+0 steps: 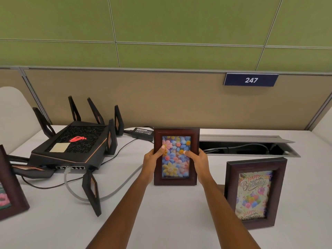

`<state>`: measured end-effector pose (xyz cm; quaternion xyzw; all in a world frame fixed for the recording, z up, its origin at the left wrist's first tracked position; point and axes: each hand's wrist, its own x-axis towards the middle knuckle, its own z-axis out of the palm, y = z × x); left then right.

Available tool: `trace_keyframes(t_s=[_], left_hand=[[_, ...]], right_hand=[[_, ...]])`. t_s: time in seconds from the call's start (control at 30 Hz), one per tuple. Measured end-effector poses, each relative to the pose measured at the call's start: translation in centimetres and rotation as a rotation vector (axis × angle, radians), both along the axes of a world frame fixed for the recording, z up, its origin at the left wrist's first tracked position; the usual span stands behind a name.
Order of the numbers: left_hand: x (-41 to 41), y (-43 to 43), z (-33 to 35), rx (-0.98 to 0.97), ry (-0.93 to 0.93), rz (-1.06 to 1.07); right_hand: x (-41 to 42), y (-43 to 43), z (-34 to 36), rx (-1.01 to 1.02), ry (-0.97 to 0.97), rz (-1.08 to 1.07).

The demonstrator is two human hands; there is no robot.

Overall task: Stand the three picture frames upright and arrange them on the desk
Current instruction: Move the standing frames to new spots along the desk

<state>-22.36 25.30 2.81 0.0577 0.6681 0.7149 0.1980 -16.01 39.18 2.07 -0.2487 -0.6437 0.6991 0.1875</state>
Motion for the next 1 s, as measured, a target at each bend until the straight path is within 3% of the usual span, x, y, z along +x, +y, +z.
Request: trace_keyframes(t_s=[0.33,0.43,0.7,0.87,1.0], left_hand=[[2.4,-1.8,-2.8,-0.045,0.073,-0.040],[3.9,-2.6,-4.1,-0.074,0.035,0.059],[9.1,-3.8,-5.5,-0.384,0.231,0.201],[13.6,-4.2,-6.9,-0.801,0.380,0.164],[16.1,-4.7,-7.7,-0.885,0.487,0.104]], right_hand=[[2.7,-2.9,-2.9,0.188,-0.032,-0.079],[3.8,-4.1,-3.8,0.183,-0.081,-0.108],[7.8,-7.5,-5.3,0.379,-0.231,-0.127],[10.7,-9.1,-5.3,0.528,-0.344,-0.087],[14.0,-10.4,-6.0,0.724,-0.387,0.060]])
